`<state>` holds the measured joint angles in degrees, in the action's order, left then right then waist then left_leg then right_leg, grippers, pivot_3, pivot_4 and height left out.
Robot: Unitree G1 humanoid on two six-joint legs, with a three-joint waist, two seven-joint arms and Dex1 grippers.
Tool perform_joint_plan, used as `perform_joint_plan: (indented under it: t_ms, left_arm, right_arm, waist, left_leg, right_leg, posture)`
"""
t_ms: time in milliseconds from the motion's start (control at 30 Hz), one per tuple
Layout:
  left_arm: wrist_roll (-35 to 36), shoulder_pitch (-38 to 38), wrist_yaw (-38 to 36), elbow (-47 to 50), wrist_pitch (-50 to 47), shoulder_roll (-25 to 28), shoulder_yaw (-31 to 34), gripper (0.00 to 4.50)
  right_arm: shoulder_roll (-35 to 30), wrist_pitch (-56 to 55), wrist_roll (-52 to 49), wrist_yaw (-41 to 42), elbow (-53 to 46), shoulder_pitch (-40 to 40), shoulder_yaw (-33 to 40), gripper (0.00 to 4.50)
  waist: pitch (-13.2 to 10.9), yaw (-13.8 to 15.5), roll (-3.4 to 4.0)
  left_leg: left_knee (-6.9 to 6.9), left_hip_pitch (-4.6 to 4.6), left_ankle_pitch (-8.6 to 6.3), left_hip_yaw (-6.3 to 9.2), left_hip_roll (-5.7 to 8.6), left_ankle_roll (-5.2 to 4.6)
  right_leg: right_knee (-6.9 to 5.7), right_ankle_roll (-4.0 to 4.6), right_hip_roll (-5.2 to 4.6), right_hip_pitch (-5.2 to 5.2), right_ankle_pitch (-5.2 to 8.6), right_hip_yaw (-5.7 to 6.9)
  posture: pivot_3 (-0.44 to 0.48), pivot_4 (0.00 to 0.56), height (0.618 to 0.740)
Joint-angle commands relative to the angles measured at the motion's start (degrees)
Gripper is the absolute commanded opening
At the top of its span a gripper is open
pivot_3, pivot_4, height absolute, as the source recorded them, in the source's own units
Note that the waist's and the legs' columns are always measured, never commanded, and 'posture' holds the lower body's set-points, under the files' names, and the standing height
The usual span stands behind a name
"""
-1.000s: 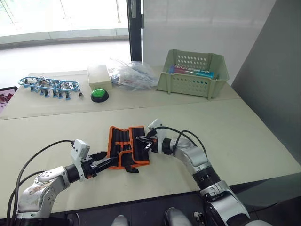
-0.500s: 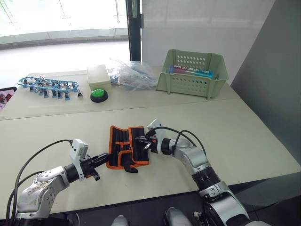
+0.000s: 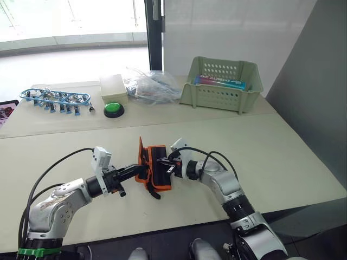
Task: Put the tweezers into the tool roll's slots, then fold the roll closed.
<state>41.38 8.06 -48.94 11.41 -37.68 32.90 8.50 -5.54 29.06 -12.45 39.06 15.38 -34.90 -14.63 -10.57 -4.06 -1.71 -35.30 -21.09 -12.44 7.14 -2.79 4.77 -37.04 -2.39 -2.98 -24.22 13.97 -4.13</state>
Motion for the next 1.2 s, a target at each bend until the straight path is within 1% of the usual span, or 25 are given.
perform_joint_plan:
  t_ms: [33,67,167,267,333,500,600,667,767,800,900,967,1067,1200]
  left_arm:
    - [-3.27,2.65,0.74,-1.38,1.17,-1.67,-3.98,0.02]
    - [-3.94,3.04,0.85,-1.87,1.39,-2.01,-4.61,0.02]
    - [-7.21,6.03,2.99,-4.22,0.68,-5.30,-9.63,0.02]
    - [-9.79,5.79,2.82,-5.51,0.94,-5.79,-11.89,0.02]
    - [-11.66,5.17,2.83,-7.09,2.47,-6.11,-12.63,0.02]
    - [-14.17,5.88,5.91,-11.02,3.19,-8.28,-12.63,0.02]
    - [-15.71,6.00,6.39,-12.11,3.17,-7.88,-13.21,0.02]
    - [-16.31,5.86,6.42,-12.24,2.75,-7.61,-13.63,0.02]
    - [-17.03,5.55,6.07,-11.94,2.78,-7.30,-14.48,0.02]
    - [-16.86,5.45,6.08,-11.85,2.66,-7.37,-14.40,0.02]
    - [-16.60,5.38,6.30,-12.03,2.50,-7.52,-14.15,0.02]
    - [-16.84,5.03,6.37,-11.77,2.60,-7.29,-14.24,0.66]
    - [-16.34,4.71,5.87,-11.27,3.02,-7.28,-14.10,1.55]
    - [-14.95,4.28,5.62,-10.56,2.48,-7.02,-12.75,2.88]
  right_arm:
    - [-0.17,2.36,0.99,-0.20,0.34,1.65,-1.14,0.00]
    - [-0.20,2.44,1.02,-0.24,0.21,1.70,-1.19,0.00]
    - [-0.20,3.39,0.56,-0.97,-1.21,2.27,-0.62,0.00]
    - [0.66,2.16,-0.74,-2.13,-2.57,2.19,1.83,0.00]
    - [1.93,1.89,-3.66,-2.50,-4.52,1.66,5.27,0.00]
    - [2.02,4.16,-9.19,-3.57,-8.64,-1.18,12.20,0.00]
    - [1.14,4.45,-10.70,-3.05,-10.43,-2.72,13.74,0.00]
    - [0.72,3.80,-11.46,-1.29,-12.03,-3.17,13.16,0.00]
    - [-0.01,3.41,-11.15,1.70,-14.62,-4.18,9.82,0.00]
    - [-0.59,3.11,-7.84,1.44,-12.82,-5.18,6.48,0.00]
    - [-2.28,1.77,-0.59,0.87,-6.28,-7.20,-0.25,0.00]
    - [-3.51,0.58,2.41,1.44,-2.78,-7.72,-2.98,0.00]
    - [-3.94,-0.17,4.46,2.06,0.78,-8.72,-4.52,0.00]
    - [-3.79,-2.19,6.20,3.10,4.73,-9.50,-5.21,0.00]
  waist:
    - [0.01,0.04,-0.01]
    - [0.01,0.02,-0.01]
    - [0.01,0.06,0.00]
    - [0.03,0.00,-0.03]
    - [0.04,-0.03,0.03]
    - [0.03,0.40,0.04]
    - [0.04,0.44,0.07]
    - [0.12,0.43,0.15]
    - [0.19,0.20,0.23]
    - [0.21,0.14,0.27]
    - [0.27,0.06,0.36]
    - [0.32,0.23,0.35]
    - [0.35,0.32,0.35]
    - [0.35,0.08,0.36]
  left_leg:
    - [0.00,0.01,0.00,0.00,0.00,0.00]
    - [0.00,0.01,0.00,0.00,0.00,0.00]
    - [0.00,0.01,0.00,0.00,0.00,0.00]
    - [0.00,0.00,0.00,0.00,0.01,0.00]
    - [0.00,0.01,0.00,0.00,0.01,0.00]
    - [-0.03,-0.01,0.02,0.00,0.04,0.02]
    - [-0.05,0.00,0.06,0.01,0.07,0.01]
    - [-0.05,0.04,0.08,0.01,0.06,-0.02]
    - [-0.05,0.07,0.09,0.01,0.06,-0.04]
    - [-0.05,0.08,0.09,0.01,0.07,-0.04]
    - [-0.05,0.11,0.13,0.01,0.07,-0.07]
    - [-0.05,0.12,0.17,0.00,0.07,-0.13]
    - [-0.05,0.06,0.19,0.01,0.09,-0.13]
    - [-0.05,0.10,0.25,0.01,0.10,-0.19]
  right_leg:
    - [0.00,-0.01,0.00,0.01,0.00,0.00]
    - [-0.01,-0.01,0.01,0.01,0.00,0.00]
    - [-0.01,-0.01,0.01,0.01,0.00,0.00]
    - [0.02,-0.02,0.00,0.04,-0.01,-0.01]
    - [0.01,-0.02,0.01,0.02,-0.01,-0.01]
    - [0.02,-0.06,-0.02,0.04,-0.04,-0.01]
    - [0.02,-0.09,-0.03,0.06,-0.08,-0.01]
    - [0.01,-0.09,-0.03,0.12,-0.10,-0.01]
    - [0.01,-0.09,-0.03,0.15,-0.10,-0.02]
    - [0.01,-0.09,-0.03,0.15,-0.10,-0.02]
    - [0.00,-0.09,-0.03,0.14,-0.12,-0.02]
    - [0.00,-0.07,-0.02,0.14,-0.15,-0.02]
    - [0.04,-0.10,-0.04,0.16,-0.16,-0.03]
    - [0.01,-0.08,-0.03,0.16,-0.22,-0.04]
  posture:
    - [0.000,0.150,0.736]
    - [0.000,0.150,0.736]
    - [0.000,0.150,0.736]
    - [0.000,0.150,0.736]
    - [0.000,0.150,0.736]
    - [0.000,0.150,0.736]
    - [0.000,0.150,0.736]
    - [0.000,0.150,0.736]
    - [0.000,0.150,0.736]
    - [0.000,0.150,0.736]
    - [0.000,0.150,0.736]
    - [0.000,0.150,0.736]
    - [0.000,0.150,0.736]
    - [0.000,0.150,0.736]
